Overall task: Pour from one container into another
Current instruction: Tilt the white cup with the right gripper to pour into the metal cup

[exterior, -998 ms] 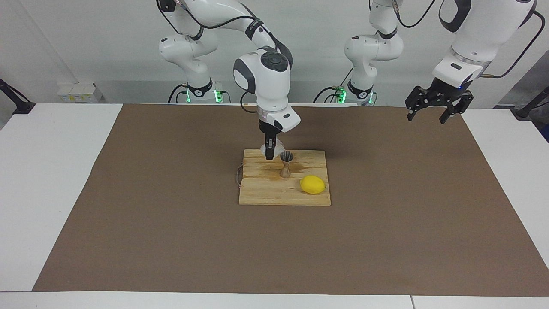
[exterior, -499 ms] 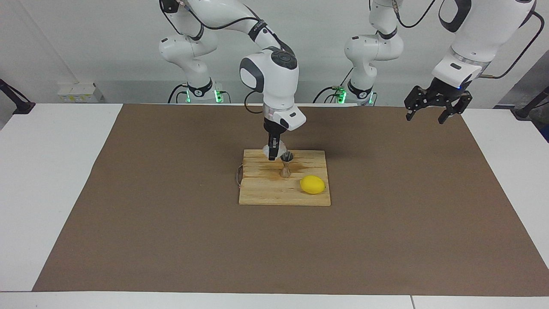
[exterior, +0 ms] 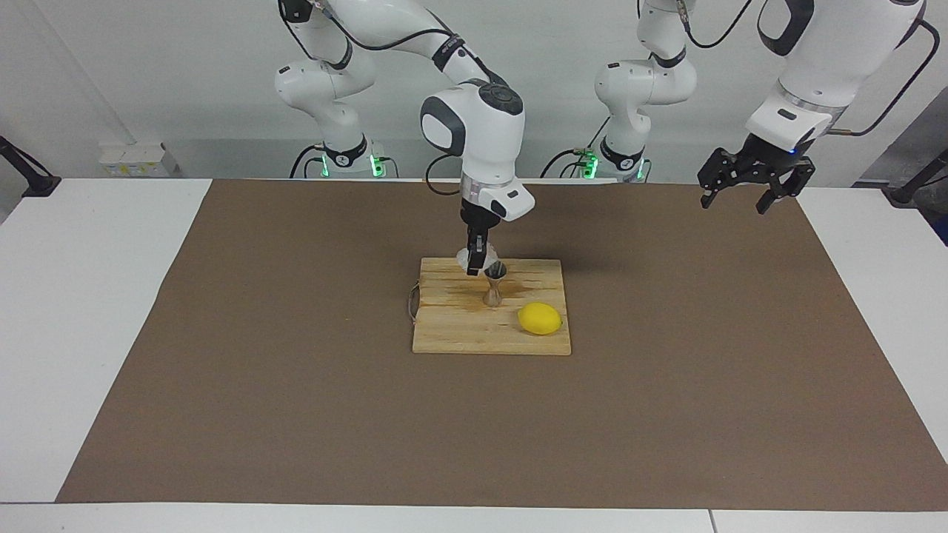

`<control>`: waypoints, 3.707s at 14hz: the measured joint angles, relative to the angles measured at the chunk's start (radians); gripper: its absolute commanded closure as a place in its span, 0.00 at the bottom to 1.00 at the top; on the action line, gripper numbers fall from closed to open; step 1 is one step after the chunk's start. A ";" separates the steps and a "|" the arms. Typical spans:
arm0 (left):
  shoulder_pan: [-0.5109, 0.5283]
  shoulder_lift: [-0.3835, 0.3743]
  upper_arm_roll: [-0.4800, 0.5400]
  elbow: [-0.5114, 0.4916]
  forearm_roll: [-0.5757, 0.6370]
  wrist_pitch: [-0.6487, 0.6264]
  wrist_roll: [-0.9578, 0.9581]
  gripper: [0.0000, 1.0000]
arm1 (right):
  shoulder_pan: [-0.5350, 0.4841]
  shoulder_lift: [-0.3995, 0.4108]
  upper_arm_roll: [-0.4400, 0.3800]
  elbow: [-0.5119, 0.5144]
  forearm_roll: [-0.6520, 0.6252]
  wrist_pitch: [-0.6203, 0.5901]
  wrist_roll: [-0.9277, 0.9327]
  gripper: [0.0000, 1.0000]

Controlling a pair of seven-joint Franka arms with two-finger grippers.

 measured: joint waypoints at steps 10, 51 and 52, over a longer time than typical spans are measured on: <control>0.000 0.000 0.000 0.000 0.000 0.000 0.000 0.00 | 0.001 0.008 0.000 0.000 -0.085 -0.001 0.007 1.00; -0.024 0.003 -0.004 -0.004 0.054 -0.001 0.040 0.00 | 0.001 0.001 -0.003 0.008 -0.019 -0.024 0.103 1.00; -0.024 0.003 -0.004 -0.004 0.054 -0.001 0.040 0.00 | -0.008 -0.002 -0.003 0.009 -0.003 -0.024 0.103 1.00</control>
